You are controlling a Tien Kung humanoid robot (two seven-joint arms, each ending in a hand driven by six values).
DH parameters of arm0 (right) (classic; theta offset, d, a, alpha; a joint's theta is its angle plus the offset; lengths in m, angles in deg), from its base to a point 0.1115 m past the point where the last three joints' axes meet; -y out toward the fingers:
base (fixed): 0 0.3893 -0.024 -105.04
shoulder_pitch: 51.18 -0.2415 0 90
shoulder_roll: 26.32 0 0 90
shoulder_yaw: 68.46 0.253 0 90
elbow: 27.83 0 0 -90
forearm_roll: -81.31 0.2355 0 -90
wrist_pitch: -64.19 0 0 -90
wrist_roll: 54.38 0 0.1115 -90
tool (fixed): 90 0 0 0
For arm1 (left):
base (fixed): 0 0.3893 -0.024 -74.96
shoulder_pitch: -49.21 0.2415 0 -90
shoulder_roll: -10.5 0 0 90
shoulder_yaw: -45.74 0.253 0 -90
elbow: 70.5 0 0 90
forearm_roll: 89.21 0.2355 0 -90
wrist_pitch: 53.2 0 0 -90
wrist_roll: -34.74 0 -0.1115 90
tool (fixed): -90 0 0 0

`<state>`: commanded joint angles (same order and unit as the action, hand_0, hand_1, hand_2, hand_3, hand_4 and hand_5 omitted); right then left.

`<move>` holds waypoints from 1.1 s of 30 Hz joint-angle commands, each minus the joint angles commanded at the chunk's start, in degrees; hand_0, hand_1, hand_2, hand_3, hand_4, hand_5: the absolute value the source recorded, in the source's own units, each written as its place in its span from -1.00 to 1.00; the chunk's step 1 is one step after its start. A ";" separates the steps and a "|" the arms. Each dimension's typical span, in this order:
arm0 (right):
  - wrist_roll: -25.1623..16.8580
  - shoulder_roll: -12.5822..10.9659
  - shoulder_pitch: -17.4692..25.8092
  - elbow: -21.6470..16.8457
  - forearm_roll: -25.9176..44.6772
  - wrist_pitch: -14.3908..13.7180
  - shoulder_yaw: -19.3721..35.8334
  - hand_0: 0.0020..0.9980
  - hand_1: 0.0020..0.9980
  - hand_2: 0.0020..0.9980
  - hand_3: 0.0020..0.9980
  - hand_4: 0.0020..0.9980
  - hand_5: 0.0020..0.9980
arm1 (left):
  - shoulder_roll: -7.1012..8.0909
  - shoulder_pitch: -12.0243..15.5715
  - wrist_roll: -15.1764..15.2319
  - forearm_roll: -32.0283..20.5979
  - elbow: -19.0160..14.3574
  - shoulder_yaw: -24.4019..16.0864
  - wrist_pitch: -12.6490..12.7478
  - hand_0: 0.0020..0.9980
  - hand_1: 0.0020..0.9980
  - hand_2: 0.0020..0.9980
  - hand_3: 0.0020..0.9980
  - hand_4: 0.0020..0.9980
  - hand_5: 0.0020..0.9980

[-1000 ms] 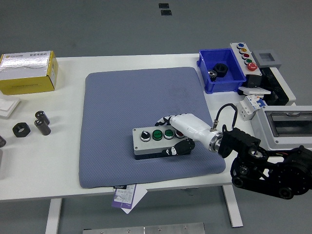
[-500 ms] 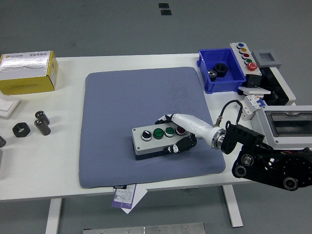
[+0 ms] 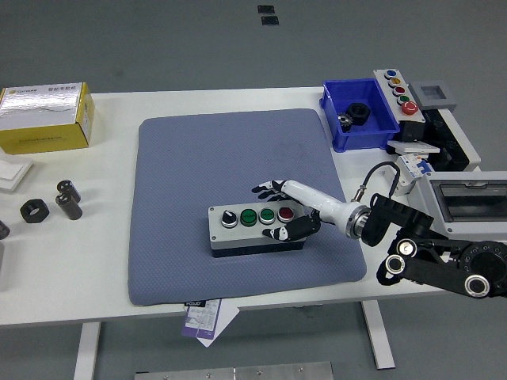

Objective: Pick up the button,place it on the desk,press the button,press the button

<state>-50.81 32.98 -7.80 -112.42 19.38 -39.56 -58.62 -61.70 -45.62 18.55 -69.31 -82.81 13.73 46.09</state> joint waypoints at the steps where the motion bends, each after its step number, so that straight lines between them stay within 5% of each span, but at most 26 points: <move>1: -0.01 -0.23 0.03 -0.42 0.25 0.18 0.53 0.68 0.65 0.72 0.77 0.05 -0.85 | -0.01 0.01 0.01 -0.04 0.00 0.02 0.00 0.47 0.44 0.36 0.63 0.47 -0.54; 10: 4.22 -6.13 0.34 -10.09 -4.37 3.14 10.41 0.68 0.65 0.73 0.76 0.12 -0.78 | -0.10 0.06 0.14 -0.59 0.00 0.38 0.01 0.47 0.44 0.36 0.63 0.47 -0.54; 15: 14.75 -11.26 -1.48 -16.88 -9.17 13.80 17.13 0.68 0.65 0.73 0.76 0.12 -0.78 | -0.10 0.12 0.08 -0.56 -0.02 0.31 0.04 0.47 0.44 0.36 0.63 0.47 -0.54; 16: 16.82 -11.96 -1.88 -17.34 -9.03 15.86 18.36 0.52 0.54 0.63 0.74 0.13 -0.76 | -0.09 0.12 0.09 -0.58 -0.03 0.31 0.05 0.47 0.44 0.36 0.63 0.47 -0.54; 21: 26.59 -14.62 -4.48 -17.34 -6.68 26.73 24.57 0.52 0.54 0.63 0.74 0.13 -0.76 | -0.06 0.13 0.05 -0.62 -0.06 0.32 0.07 0.47 0.44 0.36 0.63 0.47 -0.54; 22: 28.50 -15.00 -5.31 -17.34 -5.79 29.14 25.12 0.08 0.16 0.43 0.90 0.03 -0.40 | -0.02 0.13 0.08 -0.71 -0.06 0.38 0.07 0.47 0.44 0.36 0.63 0.47 -0.54; 27: 33.41 -15.30 -8.50 -17.34 -2.20 38.90 23.83 0.08 0.16 0.43 0.90 0.03 -0.40 | 0.18 0.22 0.02 -0.69 -0.07 0.27 0.13 0.47 0.44 0.36 0.63 0.47 -0.54; 28: 33.41 -15.04 -9.07 -17.34 -1.67 40.36 23.30 -0.55 -0.12 0.22 1.00 -0.11 -0.42 | 0.21 0.24 -0.01 -0.65 -0.08 0.22 0.14 0.47 0.44 0.36 0.63 0.47 -0.54; 33: 33.41 -12.42 -10.83 -17.34 -0.36 45.91 20.57 -0.55 -0.12 0.22 1.00 -0.11 -0.42 | 0.23 0.15 -0.06 -0.45 -0.08 0.05 0.17 0.47 0.44 0.36 0.63 0.47 -0.54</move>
<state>-17.40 20.56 -18.63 -129.76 19.01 6.36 -38.05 -61.47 -45.47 18.50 -69.76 -82.89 13.77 46.26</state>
